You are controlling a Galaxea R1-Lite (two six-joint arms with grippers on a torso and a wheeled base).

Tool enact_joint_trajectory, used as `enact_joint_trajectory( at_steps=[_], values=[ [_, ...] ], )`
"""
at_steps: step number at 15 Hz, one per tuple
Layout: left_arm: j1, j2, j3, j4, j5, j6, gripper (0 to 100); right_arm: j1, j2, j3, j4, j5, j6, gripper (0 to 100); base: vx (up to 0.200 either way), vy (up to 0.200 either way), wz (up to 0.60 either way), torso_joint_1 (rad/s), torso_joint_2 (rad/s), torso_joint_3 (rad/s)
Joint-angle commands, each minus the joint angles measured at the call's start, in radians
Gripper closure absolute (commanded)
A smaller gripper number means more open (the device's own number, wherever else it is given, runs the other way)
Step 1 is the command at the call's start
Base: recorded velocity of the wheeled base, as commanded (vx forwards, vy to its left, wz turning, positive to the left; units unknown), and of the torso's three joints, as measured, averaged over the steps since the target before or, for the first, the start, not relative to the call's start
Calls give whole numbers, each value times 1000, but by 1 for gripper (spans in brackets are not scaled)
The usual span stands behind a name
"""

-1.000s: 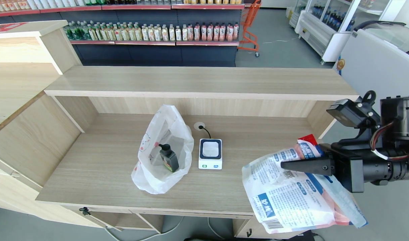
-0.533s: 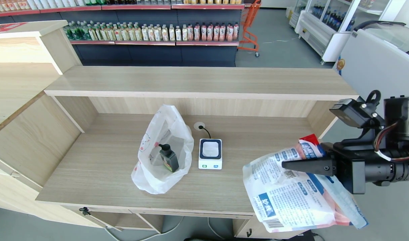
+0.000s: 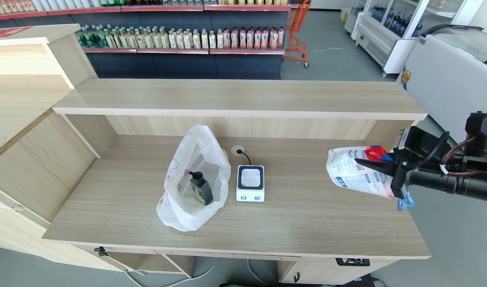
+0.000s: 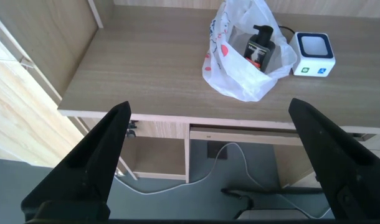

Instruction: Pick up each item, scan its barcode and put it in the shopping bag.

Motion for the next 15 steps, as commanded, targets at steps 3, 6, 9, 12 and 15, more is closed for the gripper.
enact_joint_trajectory(
  at_steps=[3, 6, 9, 12, 15],
  values=[
    [0, 0, 0, 0, 0, -1, 0, -19, 93, 97, -192, -25, -68, 100, 0, 0, 0, 0, 0, 0],
    [0, 0, 0, 0, 0, -1, 0, -19, 96, 131, -236, -25, -68, 100, 0, 0, 0, 0, 0, 0],
    [0, 0, 0, 0, 0, -1, 0, -19, 85, 139, -236, -22, -66, 100, 0, 0, 0, 0, 0, 0],
    [0, 0, 0, 0, -1, 2, 0, -19, 68, 168, -236, -19, -63, 100, 0, 0, 0, 0, 0, 0],
    [0, 0, 0, 0, -1, 4, 0, -19, 51, 195, -236, -17, -60, 100, 0, 67, 0, 1, 1, 1]
  ],
)
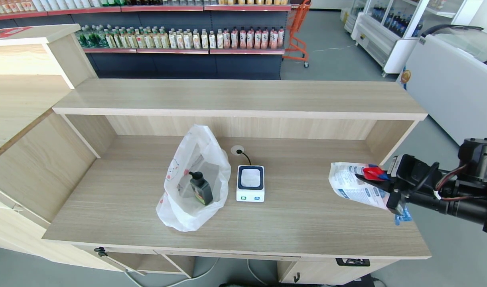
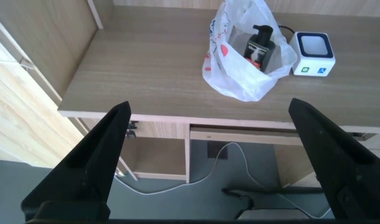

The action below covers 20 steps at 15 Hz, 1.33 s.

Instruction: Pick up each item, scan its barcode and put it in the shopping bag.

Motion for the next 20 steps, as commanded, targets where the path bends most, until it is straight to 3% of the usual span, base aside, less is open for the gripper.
enact_joint_trajectory(
  at_steps=[1, 11, 16, 20],
  values=[
    [0, 0, 0, 0, 0, -1, 0, 0, -16, 13, 0, 4, 0, 100, 0, 200, 0, 2, 2, 2],
    [0, 0, 0, 0, 0, 7, 0, -14, 27, 9, 0, 53, 70, 100, 20, 200, 0, 2, 3, 2],
    [0, 0, 0, 0, -2, 9, 0, -15, 70, 0, 0, 72, 72, 100, 0, 0, 0, 0, 0, 0],
    [0, 0, 0, -2, -2, 24, 0, -15, 111, -35, 0, 83, 90, 100, 200, 0, 0, 7, 4, 2]
  ],
)
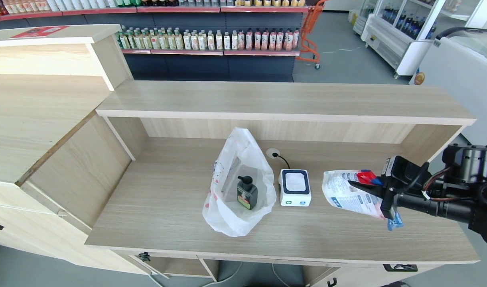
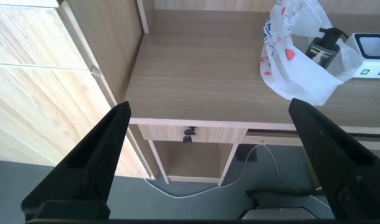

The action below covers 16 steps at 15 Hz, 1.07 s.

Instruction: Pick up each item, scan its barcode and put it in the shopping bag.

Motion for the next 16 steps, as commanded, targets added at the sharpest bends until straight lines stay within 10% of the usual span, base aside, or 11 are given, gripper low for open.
enact_joint_trajectory(
  at_steps=[1, 16],
  values=[
    [0, 0, 0, 0, 0, 0, 0, 2, 31, -19, -1, 0, 17, 100, 200, 0, 0, -12, -17, 7],
    [0, 0, 0, 0, 0, -14, 0, 93, 372, -214, -211, 143, 12, 100, 13, 0, 0, 0, -1, 0]
  ],
)
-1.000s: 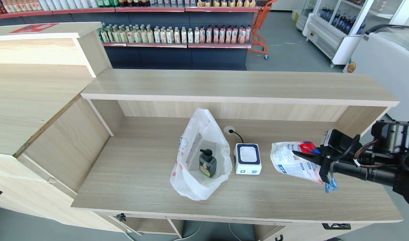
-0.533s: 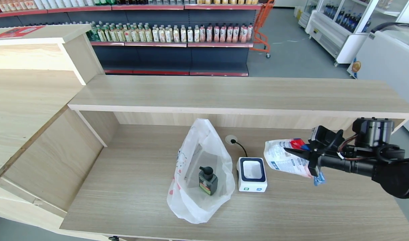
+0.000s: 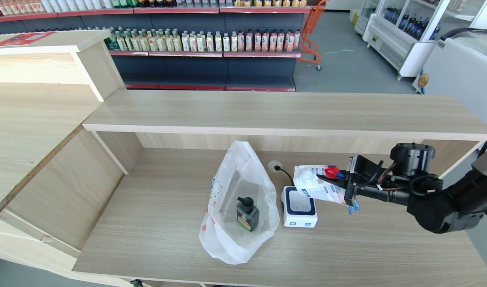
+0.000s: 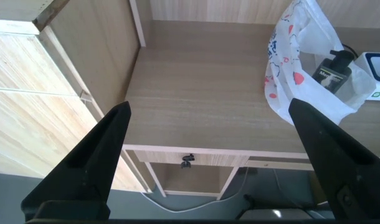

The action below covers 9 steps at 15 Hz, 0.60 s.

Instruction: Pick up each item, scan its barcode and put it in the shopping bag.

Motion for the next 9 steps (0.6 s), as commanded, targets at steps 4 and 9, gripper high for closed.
enact_joint_trajectory(
  at_steps=[4, 9],
  values=[
    [0, 0, 0, 0, 0, 0, 0, 27, 111, -24, -28, 20, -69, 100, 0, 0, 0, 0, 0, 0],
    [0, 0, 0, 0, 0, 0, 0, 28, 142, -49, -30, 23, -120, 100, 0, 0, 0, 0, 0, 0]
  ],
)
